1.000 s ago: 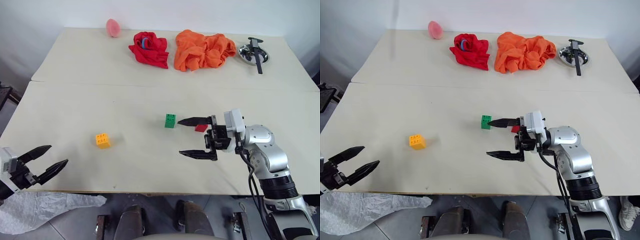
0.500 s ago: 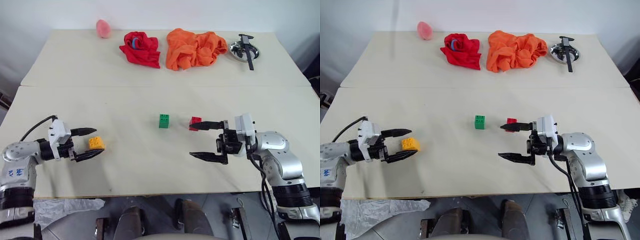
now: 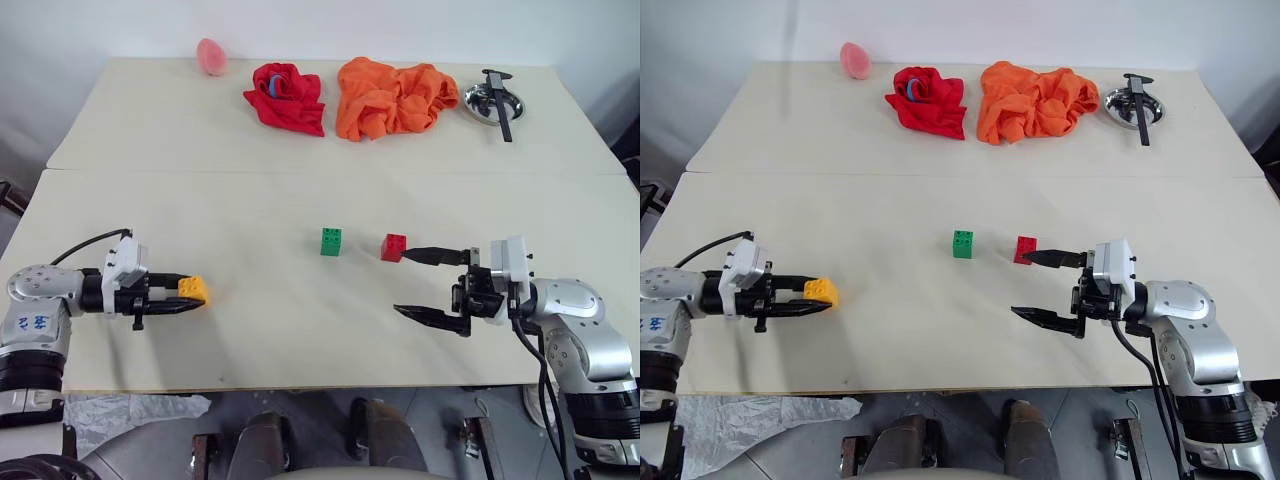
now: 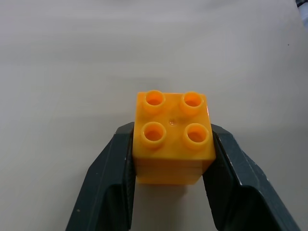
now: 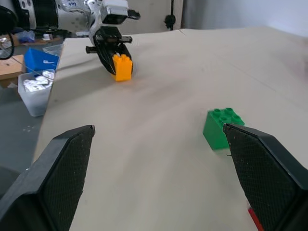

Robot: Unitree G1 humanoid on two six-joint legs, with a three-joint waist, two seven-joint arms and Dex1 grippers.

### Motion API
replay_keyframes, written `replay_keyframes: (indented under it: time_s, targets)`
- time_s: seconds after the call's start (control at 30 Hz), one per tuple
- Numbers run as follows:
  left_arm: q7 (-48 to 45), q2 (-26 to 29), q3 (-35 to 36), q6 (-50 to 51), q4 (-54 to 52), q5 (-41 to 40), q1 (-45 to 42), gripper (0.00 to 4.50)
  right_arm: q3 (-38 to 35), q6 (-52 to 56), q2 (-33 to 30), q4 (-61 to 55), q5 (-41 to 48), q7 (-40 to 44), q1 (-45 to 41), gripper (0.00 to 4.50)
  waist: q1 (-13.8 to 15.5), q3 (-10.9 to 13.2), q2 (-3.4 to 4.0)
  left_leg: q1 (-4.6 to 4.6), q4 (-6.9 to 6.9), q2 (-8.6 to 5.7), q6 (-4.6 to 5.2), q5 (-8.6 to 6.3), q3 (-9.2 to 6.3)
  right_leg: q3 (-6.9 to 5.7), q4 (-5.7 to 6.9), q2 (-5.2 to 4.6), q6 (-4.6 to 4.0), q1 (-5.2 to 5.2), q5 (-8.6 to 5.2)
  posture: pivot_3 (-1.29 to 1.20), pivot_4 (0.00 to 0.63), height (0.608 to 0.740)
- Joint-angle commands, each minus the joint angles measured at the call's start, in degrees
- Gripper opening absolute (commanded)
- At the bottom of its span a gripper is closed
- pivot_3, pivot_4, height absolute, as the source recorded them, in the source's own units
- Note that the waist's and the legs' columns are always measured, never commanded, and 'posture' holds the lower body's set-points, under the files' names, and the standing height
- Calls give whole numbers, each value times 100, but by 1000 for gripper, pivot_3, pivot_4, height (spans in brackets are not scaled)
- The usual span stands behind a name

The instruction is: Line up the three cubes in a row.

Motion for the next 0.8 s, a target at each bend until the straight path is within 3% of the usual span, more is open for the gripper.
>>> replay_keyframes:
  time_s: [0.03, 0.27, 0.4, 0.77, 0.8]
  targets:
    - [-3, -257, -200, -240, 426, 93, -947, 1524, -180, -111, -6, -121, 72, -98, -2, 4500, 81, 0, -1, -2, 9, 0, 0, 0, 0, 0, 3, 1, 1, 1, 1, 0, 150, 740]
    - [-205, -954, -1111, -1800, 2760, 1242, -2772, 1524, -240, -308, -41, 224, -15, -42, -95, 4500, 66, 0, -2, -4, 27, -3, 7, -4, 3, -2, -1, 3, 5, 10, 3, 0, 150, 740]
    - [579, -1418, -1375, -2278, 3946, 1869, -3622, 1524, -496, -459, -59, 170, -65, -267, 91, 4500, 61, 4, -8, -7, 19, -1, 6, -3, 2, -2, -3, 9, 5, 4, 2, 0, 150, 740]
    - [932, -1747, -1364, -2246, 4556, 2401, -3911, 1524, -797, -514, 72, -618, 7, -863, 1158, 4500, 75, 4, -9, -7, 23, -1, 8, -5, 1, 0, -3, 6, 6, 6, 3, 0, 150, 740]
    - [974, -1748, -1338, -2231, 4563, 2416, -3916, 1874, -807, -513, 66, -645, 16, -884, 1189, 4500, 75, 4, -9, -6, 24, -1, 9, -5, 2, 1, -3, 6, 7, 7, 4, 0, 150, 740]
